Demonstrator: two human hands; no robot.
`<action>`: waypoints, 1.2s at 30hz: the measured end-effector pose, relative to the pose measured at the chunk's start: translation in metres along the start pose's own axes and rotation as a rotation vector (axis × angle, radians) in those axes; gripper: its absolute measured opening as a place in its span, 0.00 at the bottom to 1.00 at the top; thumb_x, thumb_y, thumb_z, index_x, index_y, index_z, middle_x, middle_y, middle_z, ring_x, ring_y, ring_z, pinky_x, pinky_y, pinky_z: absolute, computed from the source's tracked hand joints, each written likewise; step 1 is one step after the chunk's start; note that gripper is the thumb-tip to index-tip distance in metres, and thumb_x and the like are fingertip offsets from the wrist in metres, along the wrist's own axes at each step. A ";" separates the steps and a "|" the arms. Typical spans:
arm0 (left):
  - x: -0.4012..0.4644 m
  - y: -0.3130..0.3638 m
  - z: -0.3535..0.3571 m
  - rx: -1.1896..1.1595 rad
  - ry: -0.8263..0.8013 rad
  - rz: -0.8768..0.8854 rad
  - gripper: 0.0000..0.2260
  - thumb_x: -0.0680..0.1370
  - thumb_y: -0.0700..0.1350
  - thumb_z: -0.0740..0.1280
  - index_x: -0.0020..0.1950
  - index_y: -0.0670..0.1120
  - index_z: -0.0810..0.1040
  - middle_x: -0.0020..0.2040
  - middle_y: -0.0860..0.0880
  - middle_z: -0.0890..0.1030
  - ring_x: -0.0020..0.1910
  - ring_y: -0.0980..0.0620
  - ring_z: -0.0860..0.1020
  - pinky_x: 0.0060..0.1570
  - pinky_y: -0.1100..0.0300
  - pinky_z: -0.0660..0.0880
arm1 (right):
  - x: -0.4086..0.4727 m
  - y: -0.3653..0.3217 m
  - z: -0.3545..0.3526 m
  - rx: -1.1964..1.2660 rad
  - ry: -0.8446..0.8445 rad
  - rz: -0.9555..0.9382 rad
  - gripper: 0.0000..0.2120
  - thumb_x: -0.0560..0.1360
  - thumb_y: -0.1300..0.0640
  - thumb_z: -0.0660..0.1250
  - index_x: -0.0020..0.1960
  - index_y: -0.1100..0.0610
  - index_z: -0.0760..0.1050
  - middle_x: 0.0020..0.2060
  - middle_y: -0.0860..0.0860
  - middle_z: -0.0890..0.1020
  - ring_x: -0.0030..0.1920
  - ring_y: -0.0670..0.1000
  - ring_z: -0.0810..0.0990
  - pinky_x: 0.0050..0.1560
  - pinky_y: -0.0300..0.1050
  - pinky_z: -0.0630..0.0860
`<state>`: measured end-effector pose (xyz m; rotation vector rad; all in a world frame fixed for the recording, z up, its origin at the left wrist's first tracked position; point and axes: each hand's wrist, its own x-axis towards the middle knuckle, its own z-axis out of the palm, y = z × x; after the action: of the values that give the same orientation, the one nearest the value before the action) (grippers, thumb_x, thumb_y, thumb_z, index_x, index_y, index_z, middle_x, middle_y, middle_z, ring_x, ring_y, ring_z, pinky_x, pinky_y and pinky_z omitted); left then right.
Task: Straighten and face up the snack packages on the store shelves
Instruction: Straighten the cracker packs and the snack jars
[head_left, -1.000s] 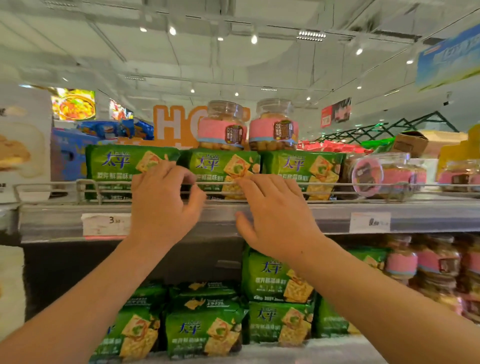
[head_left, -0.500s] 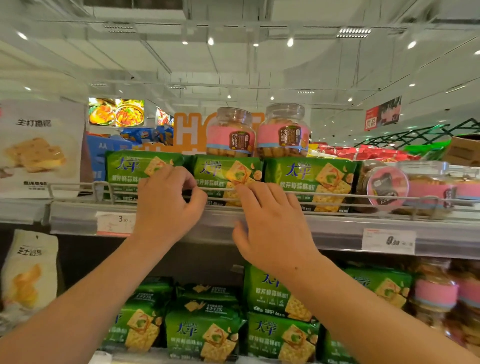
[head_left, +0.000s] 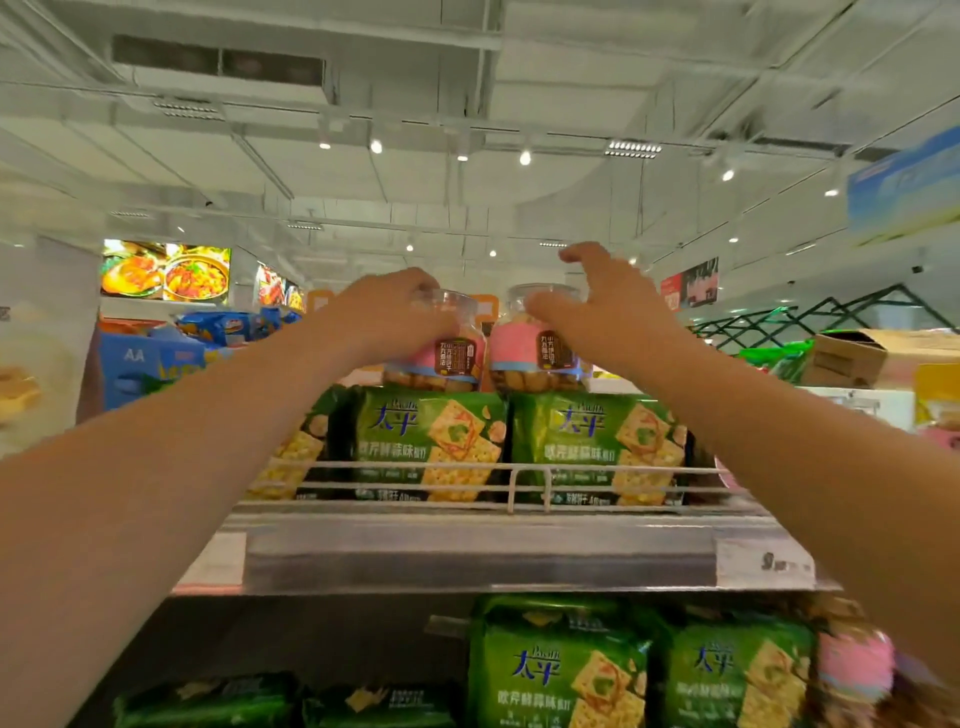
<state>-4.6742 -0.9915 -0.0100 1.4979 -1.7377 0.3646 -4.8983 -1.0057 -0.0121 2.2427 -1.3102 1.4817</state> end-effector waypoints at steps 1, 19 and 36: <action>0.002 -0.002 0.004 -0.035 -0.012 0.005 0.29 0.71 0.68 0.67 0.67 0.56 0.70 0.58 0.49 0.78 0.51 0.50 0.74 0.45 0.59 0.67 | 0.006 0.001 0.006 0.046 -0.029 0.051 0.26 0.71 0.35 0.65 0.64 0.46 0.69 0.57 0.52 0.77 0.50 0.52 0.78 0.54 0.51 0.77; -0.018 0.025 0.001 -0.616 0.343 0.264 0.29 0.62 0.59 0.76 0.58 0.60 0.67 0.42 0.64 0.76 0.38 0.73 0.76 0.32 0.78 0.69 | -0.018 0.005 -0.031 0.091 0.321 -0.014 0.15 0.69 0.37 0.65 0.52 0.42 0.71 0.42 0.41 0.78 0.41 0.43 0.80 0.39 0.45 0.80; -0.070 0.238 0.112 -0.956 -0.025 0.537 0.32 0.61 0.63 0.76 0.60 0.61 0.67 0.45 0.63 0.78 0.40 0.69 0.79 0.33 0.73 0.75 | -0.175 0.141 -0.212 -0.298 0.353 0.243 0.19 0.67 0.33 0.64 0.53 0.40 0.73 0.42 0.43 0.82 0.40 0.42 0.81 0.37 0.45 0.80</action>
<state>-4.9378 -0.9560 -0.0673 0.3538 -1.8989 -0.2224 -5.1662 -0.8743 -0.0924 1.6005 -1.5972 1.5446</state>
